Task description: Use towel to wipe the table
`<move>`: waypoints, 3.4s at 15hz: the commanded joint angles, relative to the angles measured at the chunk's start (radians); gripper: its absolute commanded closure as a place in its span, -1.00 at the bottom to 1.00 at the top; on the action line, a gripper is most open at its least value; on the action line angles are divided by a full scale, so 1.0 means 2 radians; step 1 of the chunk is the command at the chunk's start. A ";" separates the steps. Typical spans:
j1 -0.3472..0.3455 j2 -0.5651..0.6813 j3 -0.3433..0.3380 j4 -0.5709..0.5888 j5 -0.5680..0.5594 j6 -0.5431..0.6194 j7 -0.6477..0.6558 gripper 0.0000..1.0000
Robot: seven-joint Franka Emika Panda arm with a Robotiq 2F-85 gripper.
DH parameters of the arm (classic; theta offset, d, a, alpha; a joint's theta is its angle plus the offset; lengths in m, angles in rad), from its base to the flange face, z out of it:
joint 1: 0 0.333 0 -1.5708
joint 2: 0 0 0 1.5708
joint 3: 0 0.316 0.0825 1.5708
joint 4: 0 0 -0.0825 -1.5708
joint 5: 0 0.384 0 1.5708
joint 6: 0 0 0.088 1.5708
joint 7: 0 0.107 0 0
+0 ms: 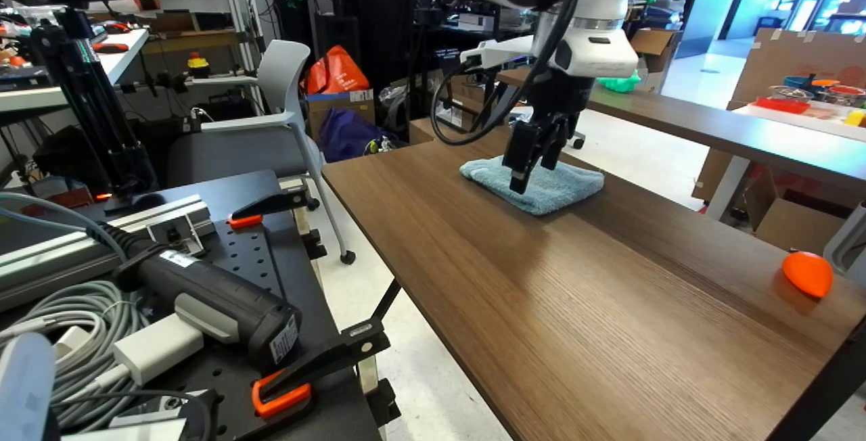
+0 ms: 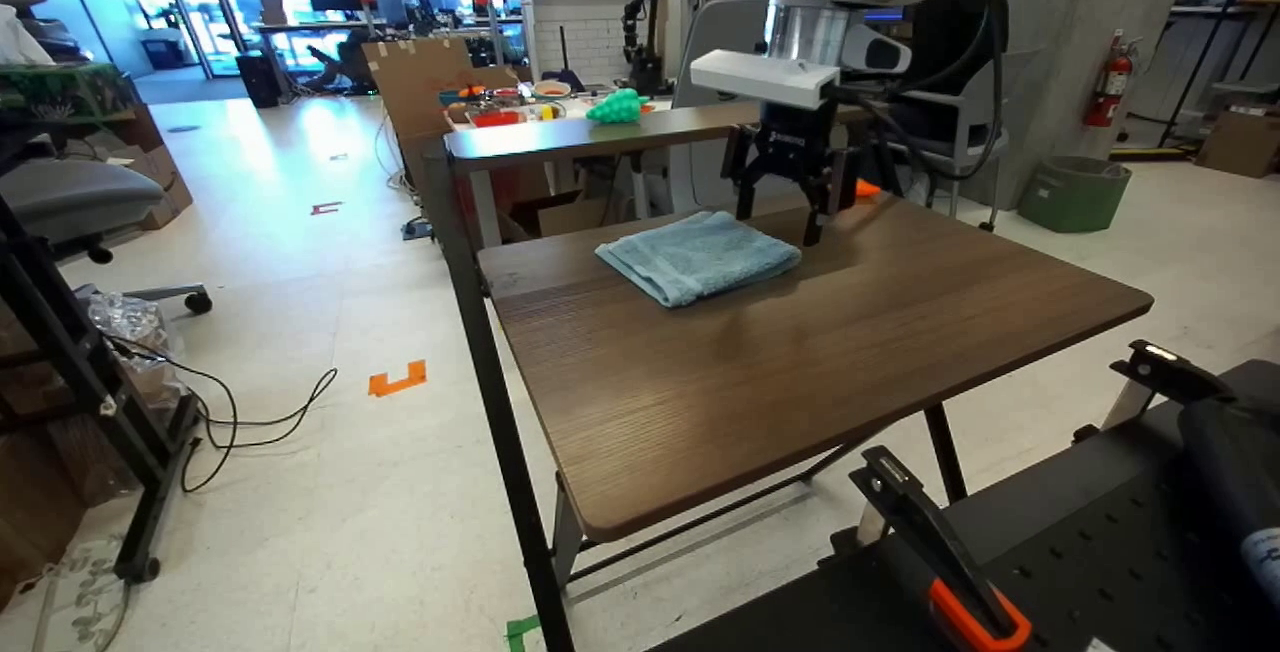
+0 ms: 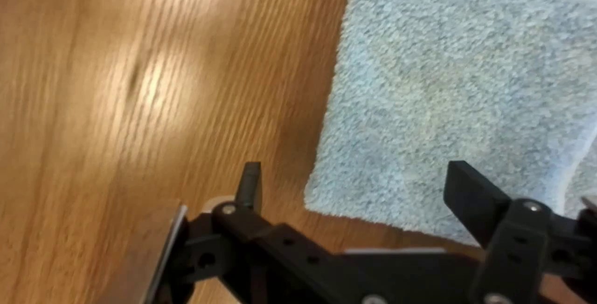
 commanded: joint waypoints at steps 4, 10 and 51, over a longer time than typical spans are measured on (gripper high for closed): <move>0.031 0.063 0.010 0.040 0.026 0.097 0.045 -1.00; 0.054 0.123 -0.020 0.101 0.007 0.053 0.100 -1.00; 0.018 0.066 0.064 0.116 0.110 -0.063 -0.007 -1.00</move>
